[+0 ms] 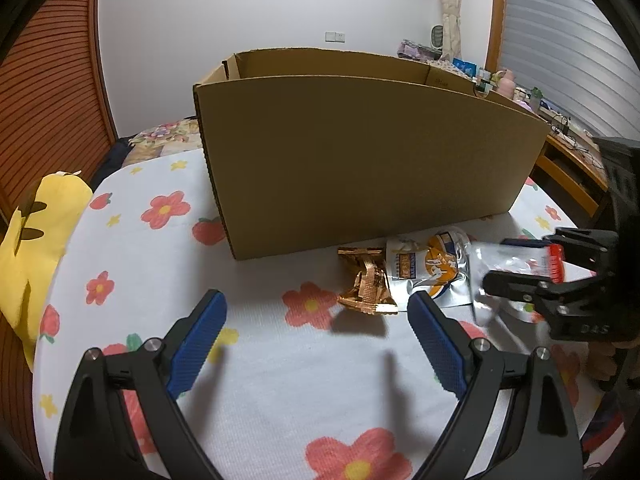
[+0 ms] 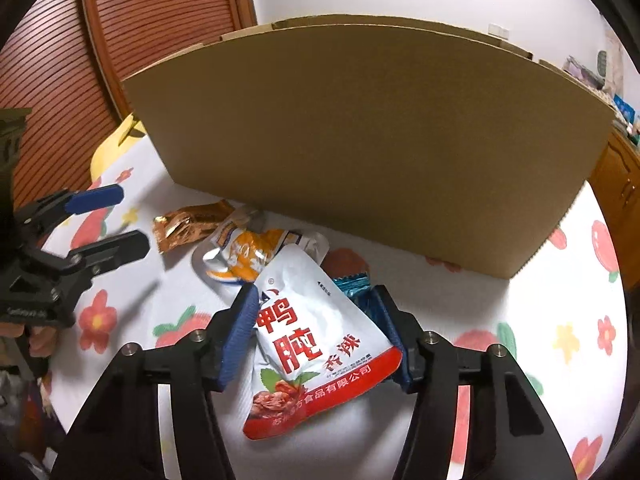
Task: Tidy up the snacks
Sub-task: 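Grasp the white duck-neck pouch with the right gripper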
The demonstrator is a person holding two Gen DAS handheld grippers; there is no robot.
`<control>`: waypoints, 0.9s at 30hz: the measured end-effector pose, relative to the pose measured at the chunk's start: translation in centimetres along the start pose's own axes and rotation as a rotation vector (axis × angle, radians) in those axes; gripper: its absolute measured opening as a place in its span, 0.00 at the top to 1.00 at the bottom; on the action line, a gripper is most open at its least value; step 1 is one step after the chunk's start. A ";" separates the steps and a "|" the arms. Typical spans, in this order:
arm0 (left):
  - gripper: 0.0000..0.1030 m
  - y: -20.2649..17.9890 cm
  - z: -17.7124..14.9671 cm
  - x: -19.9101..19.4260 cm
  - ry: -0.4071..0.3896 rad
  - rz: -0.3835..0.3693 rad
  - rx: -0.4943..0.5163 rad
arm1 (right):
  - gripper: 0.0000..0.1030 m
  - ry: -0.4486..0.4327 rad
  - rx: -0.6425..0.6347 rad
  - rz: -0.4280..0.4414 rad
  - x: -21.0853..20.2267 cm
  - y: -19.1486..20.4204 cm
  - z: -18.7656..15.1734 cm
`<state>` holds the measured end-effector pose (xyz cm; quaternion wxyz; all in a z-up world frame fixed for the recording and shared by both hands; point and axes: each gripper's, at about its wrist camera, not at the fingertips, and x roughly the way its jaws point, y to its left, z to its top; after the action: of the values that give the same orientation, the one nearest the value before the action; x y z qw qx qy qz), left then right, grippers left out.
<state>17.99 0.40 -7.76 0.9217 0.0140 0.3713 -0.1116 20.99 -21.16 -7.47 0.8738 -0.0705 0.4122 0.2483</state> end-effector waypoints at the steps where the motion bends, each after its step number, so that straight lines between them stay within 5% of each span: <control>1: 0.10 0.0 0.0 0.0 0.001 0.000 0.001 | 0.47 -0.006 0.001 0.003 -0.4 0.0 -0.3; 6: 0.10 -0.2 0.1 0.2 0.010 0.003 0.009 | 0.63 -0.014 0.004 0.042 -1.5 0.2 -1.2; 14: 0.10 -0.1 0.1 0.3 0.014 0.005 0.007 | 0.72 -0.029 -0.007 0.056 -2.7 0.7 -2.5; 18: 0.10 -0.2 0.0 0.4 0.015 0.010 0.015 | 0.86 -0.073 -0.022 0.052 -3.9 1.1 -3.0; 27: 0.10 -1.0 0.2 0.2 0.002 -0.017 0.024 | 0.88 -0.149 0.016 0.071 -6.0 0.3 -2.2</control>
<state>18.11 -0.63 -7.69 0.9201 0.0220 0.3711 -0.1236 16.19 -23.89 -4.34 0.8933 -0.0303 0.3500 0.2802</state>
